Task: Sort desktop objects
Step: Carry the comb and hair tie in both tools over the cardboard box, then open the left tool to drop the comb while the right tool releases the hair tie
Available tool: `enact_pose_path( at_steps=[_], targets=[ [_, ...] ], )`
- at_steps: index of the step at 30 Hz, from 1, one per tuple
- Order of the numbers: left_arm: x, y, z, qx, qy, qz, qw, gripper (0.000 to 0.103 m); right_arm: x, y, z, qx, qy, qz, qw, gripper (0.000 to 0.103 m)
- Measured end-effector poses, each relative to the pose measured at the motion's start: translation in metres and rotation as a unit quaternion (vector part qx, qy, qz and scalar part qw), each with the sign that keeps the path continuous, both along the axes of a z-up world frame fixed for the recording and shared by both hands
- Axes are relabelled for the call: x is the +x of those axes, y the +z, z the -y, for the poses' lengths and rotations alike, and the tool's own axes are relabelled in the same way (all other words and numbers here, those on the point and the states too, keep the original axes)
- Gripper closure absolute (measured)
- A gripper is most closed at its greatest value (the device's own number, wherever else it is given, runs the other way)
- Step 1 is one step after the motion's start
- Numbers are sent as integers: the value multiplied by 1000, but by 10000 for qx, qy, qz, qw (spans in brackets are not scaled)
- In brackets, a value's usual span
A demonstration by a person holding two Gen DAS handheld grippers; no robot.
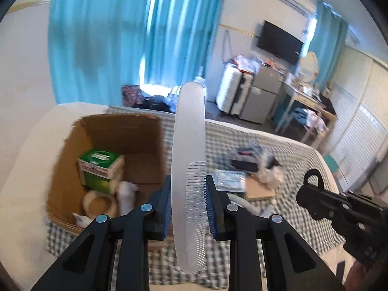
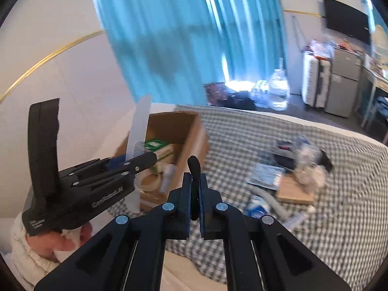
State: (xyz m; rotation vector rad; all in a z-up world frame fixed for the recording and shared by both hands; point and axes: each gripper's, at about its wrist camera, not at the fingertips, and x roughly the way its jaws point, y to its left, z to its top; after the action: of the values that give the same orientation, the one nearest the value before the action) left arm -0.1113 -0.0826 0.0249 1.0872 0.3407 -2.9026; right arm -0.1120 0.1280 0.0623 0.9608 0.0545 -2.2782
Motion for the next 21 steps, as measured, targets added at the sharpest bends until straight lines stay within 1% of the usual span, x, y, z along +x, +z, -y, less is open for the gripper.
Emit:
enact_pose_path(
  at_steps=[2, 4, 6, 9, 11, 15, 19, 21],
  targets=[
    [-2, -4, 20, -65, 154, 72, 9998, 79, -2, 0, 25, -4, 209, 43, 9998, 98],
    [-5, -11, 44, -120, 328, 137, 9993, 79, -5, -6, 48, -60, 391, 176, 9991, 98],
    [-10, -20, 69, -123, 554, 212, 9982, 79, -14, -16, 69, -90, 528, 339, 9980, 98],
    [-20, -35, 94, -124, 681, 384, 9969, 79, -27, -34, 100, 8, 649, 526, 9965, 98],
    [-27, -46, 107, -138, 699, 509, 9962, 79, -38, -48, 120, 11, 732, 716, 9947, 98],
    [-52, -67, 120, -121, 595, 773, 9952, 79, -59, -66, 143, 77, 753, 883, 9932, 98],
    [-79, -79, 124, -233, 480, 924, 9943, 79, -78, -82, 160, 153, 674, 1017, 9924, 98],
    [-91, -82, 126, -210, 405, 999, 9939, 79, -85, -89, 165, 203, 650, 1088, 9917, 98]
  ],
)
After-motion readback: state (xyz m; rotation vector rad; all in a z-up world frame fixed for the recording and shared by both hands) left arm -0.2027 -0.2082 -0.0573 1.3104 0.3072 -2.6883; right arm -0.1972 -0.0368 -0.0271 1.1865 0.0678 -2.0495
